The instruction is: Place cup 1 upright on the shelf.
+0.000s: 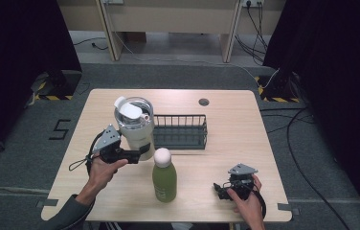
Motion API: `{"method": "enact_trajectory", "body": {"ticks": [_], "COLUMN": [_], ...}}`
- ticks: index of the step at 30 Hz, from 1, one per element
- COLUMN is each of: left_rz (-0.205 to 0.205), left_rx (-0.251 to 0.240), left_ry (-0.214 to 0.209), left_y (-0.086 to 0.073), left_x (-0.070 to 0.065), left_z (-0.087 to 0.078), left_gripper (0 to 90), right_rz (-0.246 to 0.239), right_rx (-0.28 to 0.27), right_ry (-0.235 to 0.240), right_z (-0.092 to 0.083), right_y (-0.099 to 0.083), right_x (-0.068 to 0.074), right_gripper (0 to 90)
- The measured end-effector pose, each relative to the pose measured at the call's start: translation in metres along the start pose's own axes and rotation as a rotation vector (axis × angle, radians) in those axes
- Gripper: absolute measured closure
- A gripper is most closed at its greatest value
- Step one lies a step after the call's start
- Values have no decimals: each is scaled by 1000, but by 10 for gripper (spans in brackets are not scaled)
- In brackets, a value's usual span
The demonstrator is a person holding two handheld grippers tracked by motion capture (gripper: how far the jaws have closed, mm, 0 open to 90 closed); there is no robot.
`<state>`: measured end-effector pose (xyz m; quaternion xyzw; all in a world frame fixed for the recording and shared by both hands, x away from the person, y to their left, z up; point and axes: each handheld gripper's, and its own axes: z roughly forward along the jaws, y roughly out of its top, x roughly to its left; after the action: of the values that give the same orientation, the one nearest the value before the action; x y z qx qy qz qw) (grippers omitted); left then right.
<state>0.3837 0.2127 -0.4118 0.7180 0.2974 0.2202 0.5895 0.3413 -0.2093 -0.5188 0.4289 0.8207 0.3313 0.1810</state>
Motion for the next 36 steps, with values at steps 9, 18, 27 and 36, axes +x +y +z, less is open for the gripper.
{"method": "enact_trajectory", "body": {"ticks": [9,18,27,36], "left_rz": [-25,-16,-2,8], "left_rx": [-6,1,-3,-6], "left_ry": [4,-1,-4,-10], "left_y": [17,32,43,50], "left_x": [9,15,18,20], "left_z": [5,13,27,43], "left_gripper": [111,111,111,111], "right_rz": [0,2,1,1], "right_rx": [0,1,3,3], "right_ry": [0,0,1,1], "right_z": [0,0,0,0], "right_y": [0,0,0,0], "right_x": [0,0,0,0], "right_gripper": [3,3,3,3]}}
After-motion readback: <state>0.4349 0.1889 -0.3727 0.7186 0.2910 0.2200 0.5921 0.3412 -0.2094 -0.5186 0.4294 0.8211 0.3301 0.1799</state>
